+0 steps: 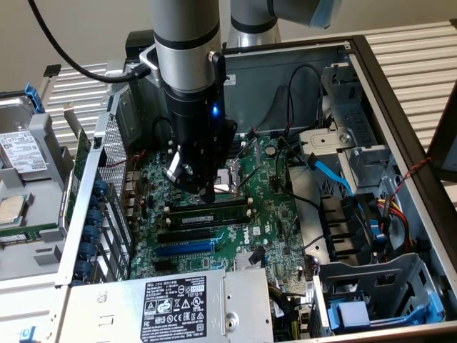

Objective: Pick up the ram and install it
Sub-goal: 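Press down the ram until it locks into place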

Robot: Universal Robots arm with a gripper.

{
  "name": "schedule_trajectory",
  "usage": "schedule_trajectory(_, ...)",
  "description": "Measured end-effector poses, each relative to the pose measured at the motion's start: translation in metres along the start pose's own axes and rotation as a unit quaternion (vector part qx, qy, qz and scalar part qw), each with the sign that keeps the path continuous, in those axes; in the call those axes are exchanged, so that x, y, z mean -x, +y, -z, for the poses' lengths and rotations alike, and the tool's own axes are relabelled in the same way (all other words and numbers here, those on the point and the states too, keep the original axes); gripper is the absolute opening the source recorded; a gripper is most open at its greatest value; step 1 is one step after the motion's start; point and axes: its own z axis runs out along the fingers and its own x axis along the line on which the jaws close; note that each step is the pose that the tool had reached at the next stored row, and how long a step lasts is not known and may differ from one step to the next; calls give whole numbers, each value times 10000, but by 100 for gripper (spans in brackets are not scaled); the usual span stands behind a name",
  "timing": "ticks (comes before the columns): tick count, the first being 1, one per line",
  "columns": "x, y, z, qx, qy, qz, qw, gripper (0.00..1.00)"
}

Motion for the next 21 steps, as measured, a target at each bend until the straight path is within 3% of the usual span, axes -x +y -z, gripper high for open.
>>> schedule_trajectory(5,0,0,0,-2,1,-316,9995,11)
schedule_trajectory(10,0,0,0,-4,2,-634,9980,11)
schedule_trajectory(15,0,0,0,-7,2,-942,9956,11)
schedule_trajectory(21,0,0,0,-20,6,-1299,9915,11)
